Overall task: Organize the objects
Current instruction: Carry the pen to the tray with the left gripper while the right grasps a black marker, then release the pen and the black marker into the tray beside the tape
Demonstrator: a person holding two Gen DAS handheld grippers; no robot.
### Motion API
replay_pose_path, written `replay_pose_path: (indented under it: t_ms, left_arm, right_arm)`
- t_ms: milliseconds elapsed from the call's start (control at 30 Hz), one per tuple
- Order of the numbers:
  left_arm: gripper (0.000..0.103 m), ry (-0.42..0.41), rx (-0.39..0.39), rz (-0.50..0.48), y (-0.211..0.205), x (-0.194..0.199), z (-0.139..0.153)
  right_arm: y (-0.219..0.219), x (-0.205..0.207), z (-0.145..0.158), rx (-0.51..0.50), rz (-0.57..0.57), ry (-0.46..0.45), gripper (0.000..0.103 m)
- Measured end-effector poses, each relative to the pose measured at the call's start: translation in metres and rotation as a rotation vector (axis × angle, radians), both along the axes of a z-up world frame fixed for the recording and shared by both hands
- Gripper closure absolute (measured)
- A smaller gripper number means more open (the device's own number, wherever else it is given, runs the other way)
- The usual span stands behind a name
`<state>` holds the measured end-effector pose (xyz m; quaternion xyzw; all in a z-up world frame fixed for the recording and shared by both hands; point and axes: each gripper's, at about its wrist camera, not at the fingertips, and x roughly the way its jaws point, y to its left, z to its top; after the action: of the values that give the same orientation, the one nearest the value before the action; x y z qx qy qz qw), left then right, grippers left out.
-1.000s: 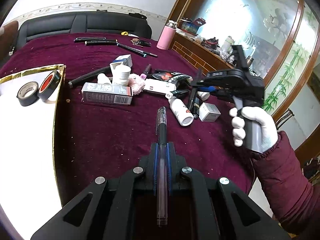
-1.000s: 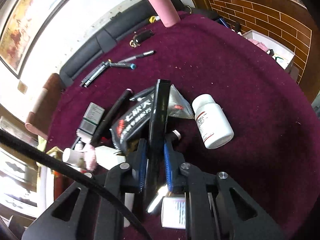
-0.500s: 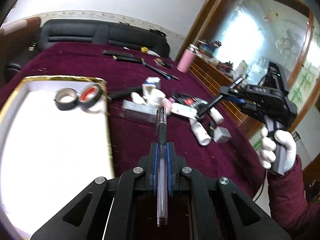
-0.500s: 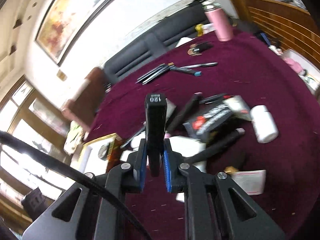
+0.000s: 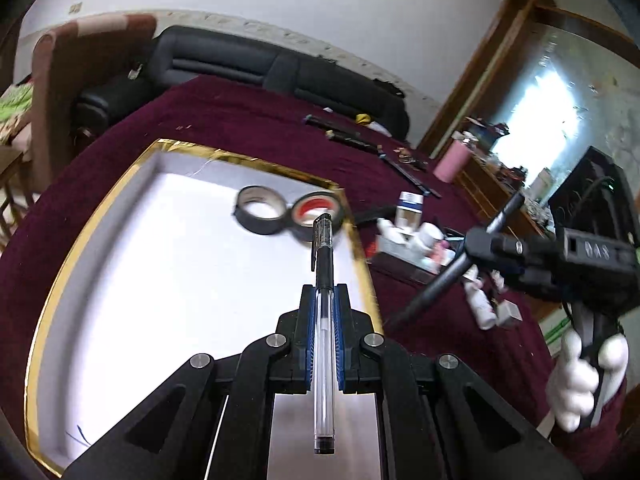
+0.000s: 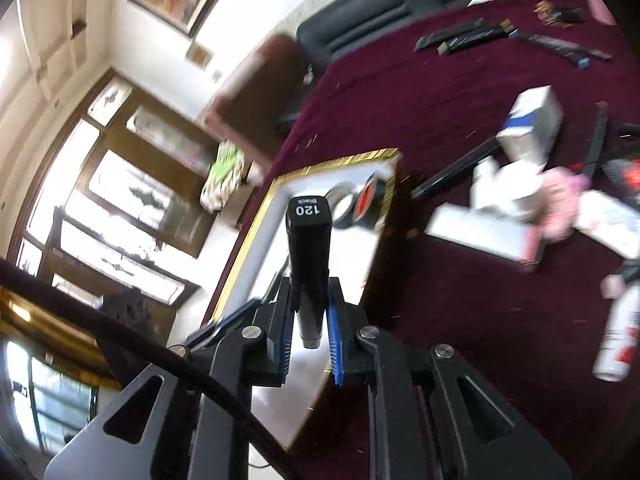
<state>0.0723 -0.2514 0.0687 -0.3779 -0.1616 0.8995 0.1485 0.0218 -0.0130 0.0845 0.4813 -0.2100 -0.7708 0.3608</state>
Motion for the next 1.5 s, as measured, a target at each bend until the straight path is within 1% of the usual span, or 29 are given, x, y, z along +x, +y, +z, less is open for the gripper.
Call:
replay_pose_path:
  t_ms: [100, 267, 367, 533, 600, 633, 667, 733, 800, 833, 933, 1033, 1267, 1367, 1400, 1433, 1500]
  left_arm:
    - [0.097, -0.032, -0.015, 0.02, -0.003, -0.014, -0.007]
    - [0.097, -0.086, -0.028, 0.019, 0.005, -0.036, -0.018]
    - [0.097, -0.125, -0.016, 0.028, 0.008, -0.045, -0.026]
    - [0.096, -0.186, 0.015, 0.071, 0.005, -0.051, -0.035]
    - [0.092, -0.203, 0.019, 0.085, 0.005, -0.049, -0.039]
    - [0.083, -0.218, 0.028, 0.092, 0.002, -0.047, -0.043]
    - [0.071, -0.228, 0.038, 0.096, 0.002, -0.045, -0.045]
    - [0.062, -0.237, 0.065, 0.107, 0.0, -0.043, -0.05]
    - [0.062, -0.252, 0.083, 0.112, -0.002, -0.042, -0.054]
    - [0.062, -0.258, 0.093, 0.115, -0.003, -0.041, -0.055]
    - [0.062, -0.254, 0.089, 0.125, -0.002, -0.038, -0.055]
    - [0.061, -0.26, 0.091, 0.126, -0.001, -0.034, -0.056]
    - [0.061, -0.254, 0.054, 0.107, 0.008, -0.019, -0.051]
    - [0.061, -0.216, 0.05, 0.085, 0.012, -0.009, -0.039]
    - [0.061, -0.195, 0.043, 0.08, 0.014, -0.005, -0.034]
    - [0.061, -0.161, 0.048, 0.063, 0.017, 0.001, -0.025]
    - [0.061, -0.12, 0.058, 0.034, 0.023, 0.009, -0.013]
  right_arm:
    - [-0.031, -0.013, -0.017, 0.048, 0.046, -0.033, 0.09]
    - [-0.064, -0.041, -0.046, 0.12, 0.058, -0.099, 0.089]
    - [-0.07, -0.053, -0.055, 0.132, 0.055, -0.129, 0.088]
    - [-0.077, -0.062, -0.068, 0.189, 0.06, -0.157, 0.085]
    - [-0.077, -0.061, -0.066, 0.195, 0.044, -0.135, 0.081]
    - [-0.077, -0.061, -0.065, 0.204, 0.029, -0.118, 0.075]
    - [-0.075, -0.06, -0.062, 0.204, 0.018, -0.108, 0.073]
    - [-0.07, -0.057, -0.058, 0.193, 0.002, -0.089, 0.073]
    - [-0.064, -0.053, -0.05, 0.19, -0.02, -0.061, 0.073]
    - [-0.059, -0.051, -0.046, 0.186, -0.031, -0.045, 0.071]
    - [-0.047, -0.043, -0.036, 0.174, -0.058, -0.009, 0.065]
    - [-0.034, -0.033, -0.031, 0.18, -0.074, 0.027, 0.065]
    - [0.003, -0.006, -0.035, 0.128, -0.104, 0.016, 0.065]
    - [0.026, 0.013, -0.036, 0.111, -0.136, 0.03, 0.065]
    - [0.04, 0.021, -0.035, 0.108, -0.159, 0.042, 0.065]
    - [0.048, 0.025, -0.033, 0.106, -0.18, 0.053, 0.065]
    - [0.074, 0.037, -0.029, 0.098, -0.234, 0.08, 0.065]
